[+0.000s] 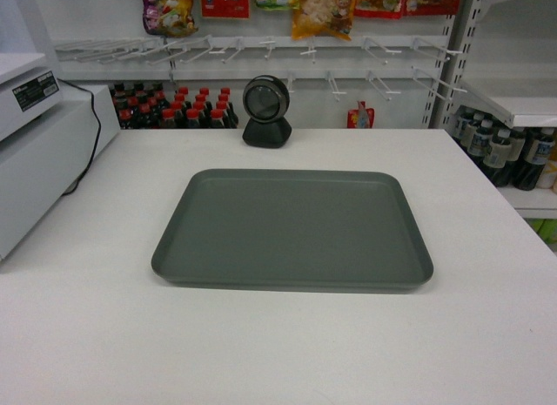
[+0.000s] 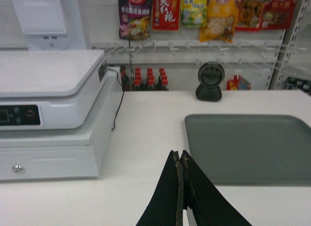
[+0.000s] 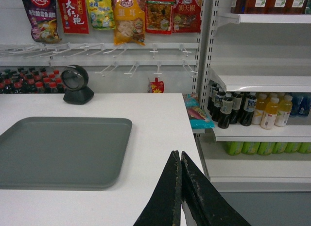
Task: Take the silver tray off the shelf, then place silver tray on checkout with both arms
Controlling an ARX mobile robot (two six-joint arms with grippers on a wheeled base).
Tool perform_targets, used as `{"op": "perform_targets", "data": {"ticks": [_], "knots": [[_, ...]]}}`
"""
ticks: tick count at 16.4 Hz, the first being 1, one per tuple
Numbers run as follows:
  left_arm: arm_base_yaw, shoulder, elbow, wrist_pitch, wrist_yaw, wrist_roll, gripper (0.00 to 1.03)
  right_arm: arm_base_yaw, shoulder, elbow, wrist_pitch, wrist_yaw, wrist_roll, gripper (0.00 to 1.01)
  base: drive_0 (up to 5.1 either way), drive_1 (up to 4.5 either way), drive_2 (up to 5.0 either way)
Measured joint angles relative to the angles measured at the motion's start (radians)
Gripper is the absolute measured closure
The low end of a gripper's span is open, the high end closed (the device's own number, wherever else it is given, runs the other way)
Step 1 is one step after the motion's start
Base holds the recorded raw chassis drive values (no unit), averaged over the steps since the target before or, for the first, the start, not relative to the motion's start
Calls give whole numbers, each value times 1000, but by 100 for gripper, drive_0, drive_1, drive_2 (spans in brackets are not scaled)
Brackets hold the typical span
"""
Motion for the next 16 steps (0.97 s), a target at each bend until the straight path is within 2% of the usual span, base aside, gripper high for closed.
{"op": "perform_targets", "data": {"ticks": [1,3,4,7,8,9,12,16], "knots": [[0,-91,0,-139,3,0,102,0,-14,0,-15,0,0,100,0,0,0],[0,-151,6,-150,-1,0,102,0,-44,0,-53,0,0,100,0,0,0],[0,-151,0,-161,0,0,102,0,-134,0,-189,-3,0,100,0,0,0],[0,-152,0,-156,2,0,102,0,-204,0,-224,-1,1,100,0,0,0],[0,-152,0,-156,3,0,101,0,-204,0,-215,-2,0,96,0,0,0],[0,-151,0,-156,2,0,89,0,-203,0,-215,-1,0,83,0,0,0],[0,-152,0,-155,2,0,61,0,-204,0,-214,-1,0,58,0,0,0],[0,-152,0,-156,2,0,22,0,-204,0,-214,-1,0,15,0,0,0]]}}
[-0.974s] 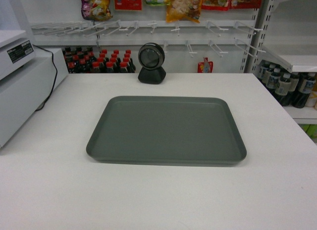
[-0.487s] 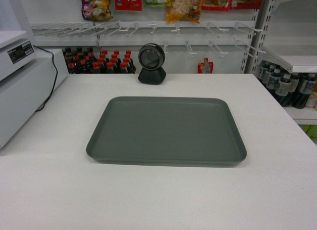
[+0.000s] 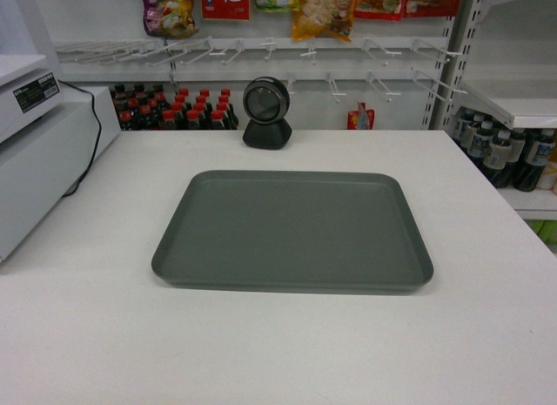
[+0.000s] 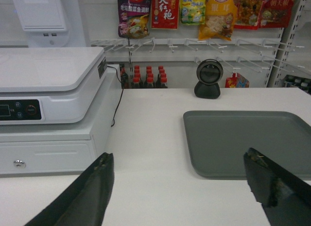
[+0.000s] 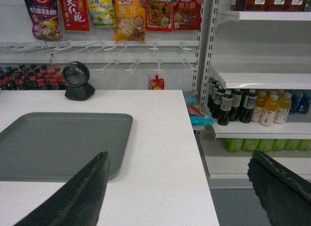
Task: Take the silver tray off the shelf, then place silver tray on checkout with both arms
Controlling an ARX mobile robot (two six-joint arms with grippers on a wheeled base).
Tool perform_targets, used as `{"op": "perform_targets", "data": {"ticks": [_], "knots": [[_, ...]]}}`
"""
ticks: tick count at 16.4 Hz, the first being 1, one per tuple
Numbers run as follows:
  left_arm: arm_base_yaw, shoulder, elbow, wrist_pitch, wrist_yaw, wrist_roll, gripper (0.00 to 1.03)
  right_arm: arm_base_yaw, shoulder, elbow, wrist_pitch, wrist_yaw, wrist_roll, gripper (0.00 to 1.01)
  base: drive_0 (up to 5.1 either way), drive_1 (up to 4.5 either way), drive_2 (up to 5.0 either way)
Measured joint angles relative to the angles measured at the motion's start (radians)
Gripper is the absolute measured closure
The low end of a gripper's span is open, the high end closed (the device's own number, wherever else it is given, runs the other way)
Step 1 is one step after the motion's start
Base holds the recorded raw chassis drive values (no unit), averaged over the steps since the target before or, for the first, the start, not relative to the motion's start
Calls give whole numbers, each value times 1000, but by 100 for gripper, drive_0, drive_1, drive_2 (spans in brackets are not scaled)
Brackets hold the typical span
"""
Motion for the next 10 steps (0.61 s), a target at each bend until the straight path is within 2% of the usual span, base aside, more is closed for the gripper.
{"op": "perform_targets", "data": {"ticks": [1,2,3,10], "knots": [[0,0,0,0,0,0,13,0,0,0,0,0,0,6,0,0,0],[0,0,0,0,0,0,3,0,0,0,0,0,1,2,0,0,0],[0,0,0,0,0,0,5,0,0,0,0,0,1,4,0,0,0],[0,0,0,0,0,0,5,0,0,0,0,0,1,3,0,0,0]]}}
